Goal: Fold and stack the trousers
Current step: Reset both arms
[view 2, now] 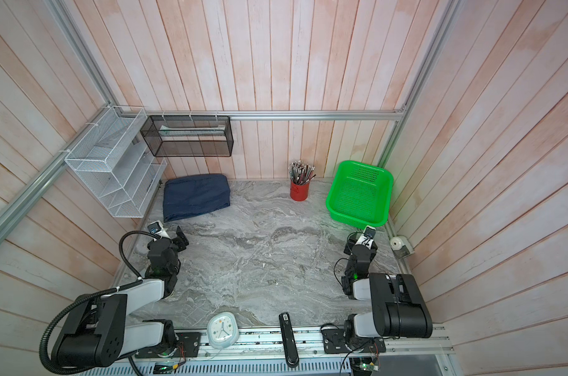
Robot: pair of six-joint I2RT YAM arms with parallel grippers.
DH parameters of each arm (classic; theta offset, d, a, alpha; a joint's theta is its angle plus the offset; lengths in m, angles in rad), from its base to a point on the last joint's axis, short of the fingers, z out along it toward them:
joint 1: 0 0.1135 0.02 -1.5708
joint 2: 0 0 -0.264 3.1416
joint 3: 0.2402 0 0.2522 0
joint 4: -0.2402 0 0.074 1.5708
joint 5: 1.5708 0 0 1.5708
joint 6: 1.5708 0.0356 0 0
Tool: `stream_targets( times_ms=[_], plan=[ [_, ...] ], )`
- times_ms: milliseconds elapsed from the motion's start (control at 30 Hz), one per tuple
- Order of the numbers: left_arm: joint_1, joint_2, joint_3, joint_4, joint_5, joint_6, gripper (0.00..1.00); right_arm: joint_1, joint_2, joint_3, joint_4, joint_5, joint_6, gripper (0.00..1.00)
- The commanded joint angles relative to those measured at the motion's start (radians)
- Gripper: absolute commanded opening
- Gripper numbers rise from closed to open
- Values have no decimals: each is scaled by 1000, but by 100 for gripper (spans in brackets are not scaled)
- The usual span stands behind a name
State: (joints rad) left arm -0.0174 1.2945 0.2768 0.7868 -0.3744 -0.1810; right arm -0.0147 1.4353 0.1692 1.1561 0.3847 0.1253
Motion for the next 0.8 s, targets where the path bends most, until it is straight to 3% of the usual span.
stream_targets(
  times_ms=[0, 67, 167, 267, 367, 400, 433, 467, 533, 600, 667, 767],
  plan=[
    [10, 29, -28, 183, 46, 48, 83, -2, 18, 18, 103, -122, -28, 62],
    [12, 51, -37, 231, 63, 58, 83, -3, 37, 21, 97, -145, -37, 62],
    [17, 107, -31, 269, 97, 65, 83, -1, 115, -5, 251, -175, -56, 62],
    [17, 169, -35, 346, 131, 85, 83, 9, 91, 29, 153, -186, -75, 62],
    [16, 178, 1, 278, 185, 98, 82, 9, 87, 48, 107, -192, -71, 62],
    [16, 207, 4, 295, 192, 97, 82, 9, 91, 53, 104, -189, -70, 73],
    [15, 247, 3, 338, 177, 98, 83, 9, 89, 60, 89, -186, -70, 92],
    [13, 270, -18, 422, 171, 128, 83, 9, 84, 63, 69, -188, -70, 98],
    [13, 233, 5, 313, 181, 114, 86, 9, 86, 62, 76, -188, -71, 98],
    [13, 261, -9, 384, 176, 120, 92, 8, 85, 64, 72, -187, -69, 98],
    [14, 241, 3, 324, 178, 116, 100, 9, 85, 66, 70, -187, -69, 98],
    [14, 246, 1, 342, 176, 116, 100, 9, 85, 64, 71, -187, -69, 98]
  ],
)
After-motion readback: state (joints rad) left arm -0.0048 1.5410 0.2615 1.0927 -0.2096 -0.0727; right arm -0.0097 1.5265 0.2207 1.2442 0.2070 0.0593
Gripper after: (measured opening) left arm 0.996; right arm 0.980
